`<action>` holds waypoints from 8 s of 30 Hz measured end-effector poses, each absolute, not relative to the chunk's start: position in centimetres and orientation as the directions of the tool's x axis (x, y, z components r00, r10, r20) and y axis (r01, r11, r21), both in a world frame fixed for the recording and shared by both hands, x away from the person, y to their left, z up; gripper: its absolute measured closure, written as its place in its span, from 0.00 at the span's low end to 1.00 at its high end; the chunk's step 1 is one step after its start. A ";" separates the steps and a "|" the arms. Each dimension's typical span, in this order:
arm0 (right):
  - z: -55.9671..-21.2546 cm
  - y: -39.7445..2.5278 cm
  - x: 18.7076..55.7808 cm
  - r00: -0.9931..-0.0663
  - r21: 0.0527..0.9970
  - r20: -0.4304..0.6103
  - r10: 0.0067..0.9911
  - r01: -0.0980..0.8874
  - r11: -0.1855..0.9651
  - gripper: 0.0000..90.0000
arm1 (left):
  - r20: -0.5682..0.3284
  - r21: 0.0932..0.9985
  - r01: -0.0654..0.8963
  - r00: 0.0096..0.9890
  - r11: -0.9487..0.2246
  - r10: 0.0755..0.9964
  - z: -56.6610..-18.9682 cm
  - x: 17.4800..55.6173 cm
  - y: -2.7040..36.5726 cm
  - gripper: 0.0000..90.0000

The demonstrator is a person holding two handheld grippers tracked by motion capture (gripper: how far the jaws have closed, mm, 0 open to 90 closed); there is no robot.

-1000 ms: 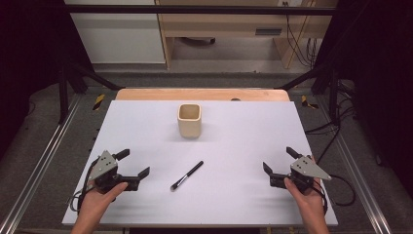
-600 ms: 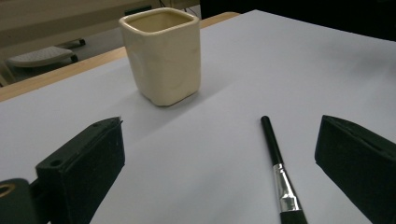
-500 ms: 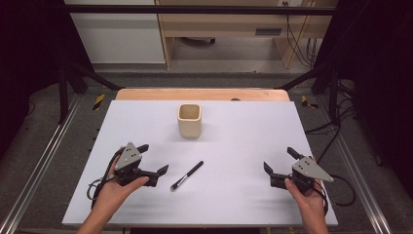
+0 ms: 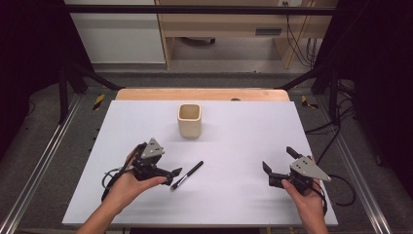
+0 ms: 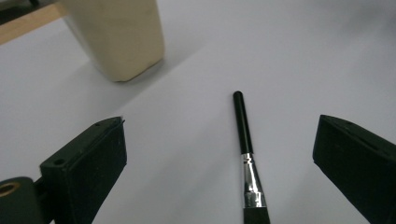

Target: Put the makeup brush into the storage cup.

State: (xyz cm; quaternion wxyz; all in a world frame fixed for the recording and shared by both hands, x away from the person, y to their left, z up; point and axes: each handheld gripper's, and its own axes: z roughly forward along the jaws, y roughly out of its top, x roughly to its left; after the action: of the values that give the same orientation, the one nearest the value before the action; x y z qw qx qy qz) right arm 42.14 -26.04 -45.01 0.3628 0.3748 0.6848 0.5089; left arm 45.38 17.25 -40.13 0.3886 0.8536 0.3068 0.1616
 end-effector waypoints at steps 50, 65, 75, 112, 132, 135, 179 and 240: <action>-44.5 -26.0 41.8 -0.479 0.981 -0.054 0.876 0.139 0.137 0.03 | 0.072 0.573 0.513 0.745 -0.638 0.664 -40.4 47.8 11.0 0.10; -44.7 -26.0 41.8 -0.482 0.980 -0.055 0.875 0.141 0.139 0.03 | 0.031 0.467 0.580 0.744 -0.667 0.668 -41.9 48.6 10.8 0.18; -44.7 -26.0 41.9 -0.481 0.980 -0.057 0.875 0.142 0.142 0.03 | 0.038 0.437 0.586 0.746 -0.682 0.665 -42.5 48.8 10.5 0.18; -44.8 -25.7 41.9 -0.487 0.975 -0.072 0.871 0.149 0.164 0.04 | 0.002 0.348 0.605 0.764 -0.716 0.646 -44.1 48.5 10.5 0.60; -44.9 -25.7 42.0 -0.490 0.974 -0.076 0.868 0.150 0.170 0.04 | -0.005 0.344 0.597 0.773 -0.725 0.634 -44.4 48.7 10.3 0.71; -44.9 -25.7 42.0 -0.491 0.974 -0.077 0.868 0.149 0.170 0.04 | -0.002 0.336 0.591 0.779 -0.733 0.627 -44.3 48.7 10.4 0.72; -44.9 -25.4 41.9 -0.498 0.972 -0.088 0.863 0.148 0.184 0.04 | 0.031 0.373 0.504 0.833 -0.779 0.553 -42.5 48.6 10.9 0.86; -45.8 -12.4 40.1 -0.458 0.508 -0.796 0.397 -0.146 0.849 0.23 | 0.117 0.386 0.285 0.928 -0.878 0.353 -36.3 49.2 7.8 0.86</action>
State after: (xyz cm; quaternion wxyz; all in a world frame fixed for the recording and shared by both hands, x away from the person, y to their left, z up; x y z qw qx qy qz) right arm 40.12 -12.43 -45.84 0.5149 0.0771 0.8121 0.2636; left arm 49.22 7.83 -36.35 0.1841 0.9645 0.1653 0.0921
